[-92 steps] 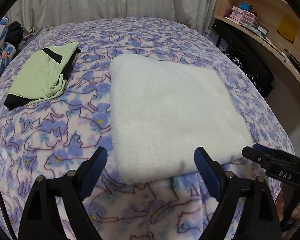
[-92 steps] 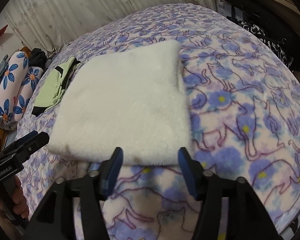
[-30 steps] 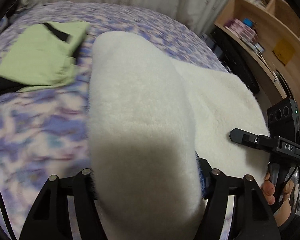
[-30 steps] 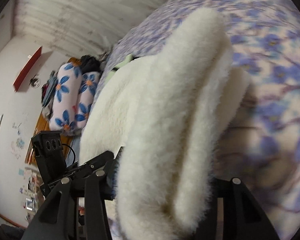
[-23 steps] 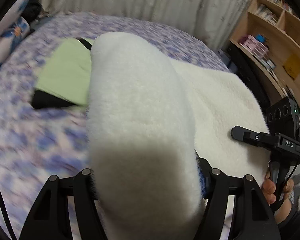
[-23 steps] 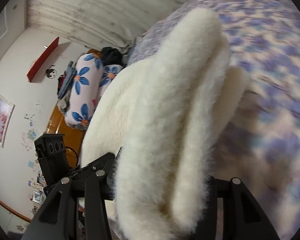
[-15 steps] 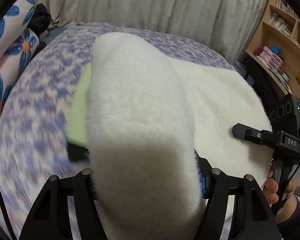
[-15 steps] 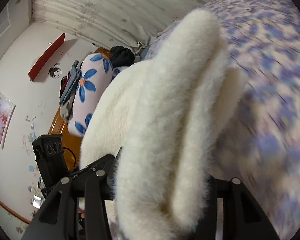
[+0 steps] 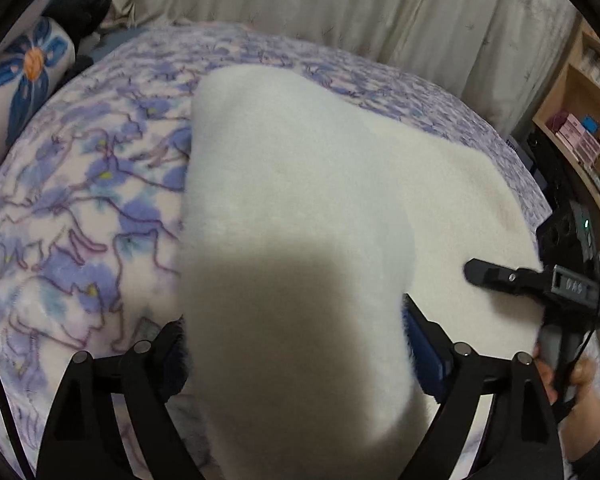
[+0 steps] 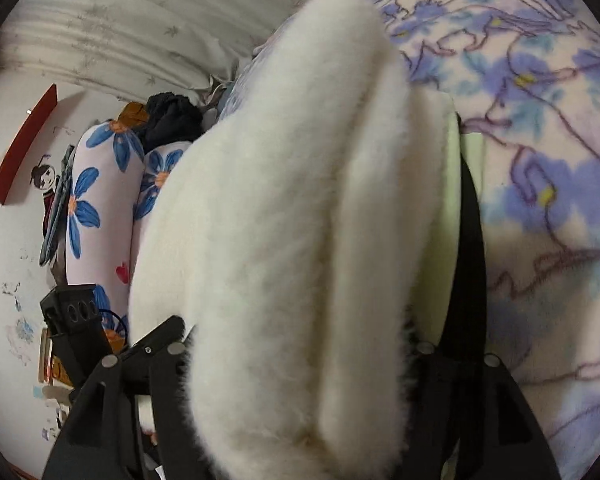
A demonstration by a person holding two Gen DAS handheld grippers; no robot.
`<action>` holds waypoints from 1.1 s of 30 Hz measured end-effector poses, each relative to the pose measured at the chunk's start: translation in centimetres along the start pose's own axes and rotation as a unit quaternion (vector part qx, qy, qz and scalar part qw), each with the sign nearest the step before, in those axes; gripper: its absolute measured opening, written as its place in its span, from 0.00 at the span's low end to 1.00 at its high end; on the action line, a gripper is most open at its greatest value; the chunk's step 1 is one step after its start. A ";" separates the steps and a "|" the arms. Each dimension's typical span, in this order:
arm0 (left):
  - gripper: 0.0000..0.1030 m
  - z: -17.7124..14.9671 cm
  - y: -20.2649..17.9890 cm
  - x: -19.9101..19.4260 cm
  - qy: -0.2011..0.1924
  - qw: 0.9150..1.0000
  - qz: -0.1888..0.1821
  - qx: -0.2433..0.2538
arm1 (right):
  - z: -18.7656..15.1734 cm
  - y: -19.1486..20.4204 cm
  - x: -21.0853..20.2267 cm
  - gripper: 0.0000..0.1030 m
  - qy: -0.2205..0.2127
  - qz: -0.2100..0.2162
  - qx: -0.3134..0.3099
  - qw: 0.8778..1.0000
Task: Fold large clothes
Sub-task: 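Lift the bundle with both tools and place it onto the green garment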
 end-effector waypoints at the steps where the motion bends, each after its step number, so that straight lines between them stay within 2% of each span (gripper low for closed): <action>1: 0.90 -0.1 -0.2 -0.3 -0.006 1.000 0.011 0.009 | 0.0 0.4 -0.2 0.65 0.006 -0.011 -0.010 1.000; 5: 0.89 -0.5 -1.6 -2.5 -0.014 0.998 0.051 0.024 | -0.4 1.8 -2.3 0.66 0.007 -0.059 -0.039 0.997; 8: 0.86 -0.8 -3.1 -5.5 -0.038 0.993 0.103 0.047 | -1.8 3.2 -5.2 0.66 -0.021 -0.086 -0.069 0.994; 10: 0.70 -1.0 -3.8 -7.5 -0.056 0.990 0.121 0.050 | -2.6 4.2 -7.2 0.66 -0.057 -0.112 -0.096 0.987; 12: 0.30 -1.2 -4.4 -8.8 -0.060 0.989 0.125 0.043 | -4.2 5.8 -9.0 0.66 -0.101 -0.145 -0.143 0.974; 14: 0.15 -1.6 -4.9 -9.2 -0.054 0.990 0.126 0.039 | -5.1 7.1 -9.4 0.65 -0.122 -0.169 -0.186 0.960; 16: 0.15 -2.2 -5.7 -8.9 -0.053 0.988 0.134 0.053 | -5.8 7.8 -9.0 0.52 -0.117 -0.185 -0.217 0.951; 17: 0.14 -2.6 -6.1 -8.7 -0.050 0.986 0.143 0.064 | -6.0 8.2 -8.2 0.37 -0.106 -0.190 -0.227 0.949; 18: 0.13 -3.0 -6.3 -8.4 -0.047 0.985 0.151 0.072 | -6.2 8.3 -7.4 0.33 -0.101 -0.210 -0.233 0.944; 21: 0.12 -4.2 -6.4 -7.1 -0.036 0.978 0.189 0.087 | -6.1 7.5 -6.0 0.33 -0.096 -0.253 -0.241 0.932; 24: 0.12 -4.9 -5.5 -5.7 -0.012 0.977 0.200 0.073 | -6.0 5.9 -5.5 0.35 -0.073 -0.254 -0.217 0.940; 31: 0.13 -5.2 -5.9 -6.2 -0.014 0.975 0.217 0.049 | -6.8 5.7 -6.9 0.35 -0.058 -0.249 -0.181 0.950; 32: 0.17 -5.1 -6.0 -6.4 -0.011 0.975 0.218 0.046 | -7.0 5.7 -7.3 0.36 -0.054 -0.247 -0.175 0.952; 33: 0.27 -5.1 -6.2 -6.7 -0.007 0.975 0.217 0.041 | -7.3 5.7 -8.0 0.36 -0.050 -0.243 -0.167 0.954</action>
Point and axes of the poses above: each gripper's, at about its wrist camera, not at the fingertips, and x roughly the way its jaws point, y to its left, z to its top, the point moved 1 cm from there along x, roughly the way its jaws point, and after that the axes turned 1 degree about x, right-handed, at the moved point
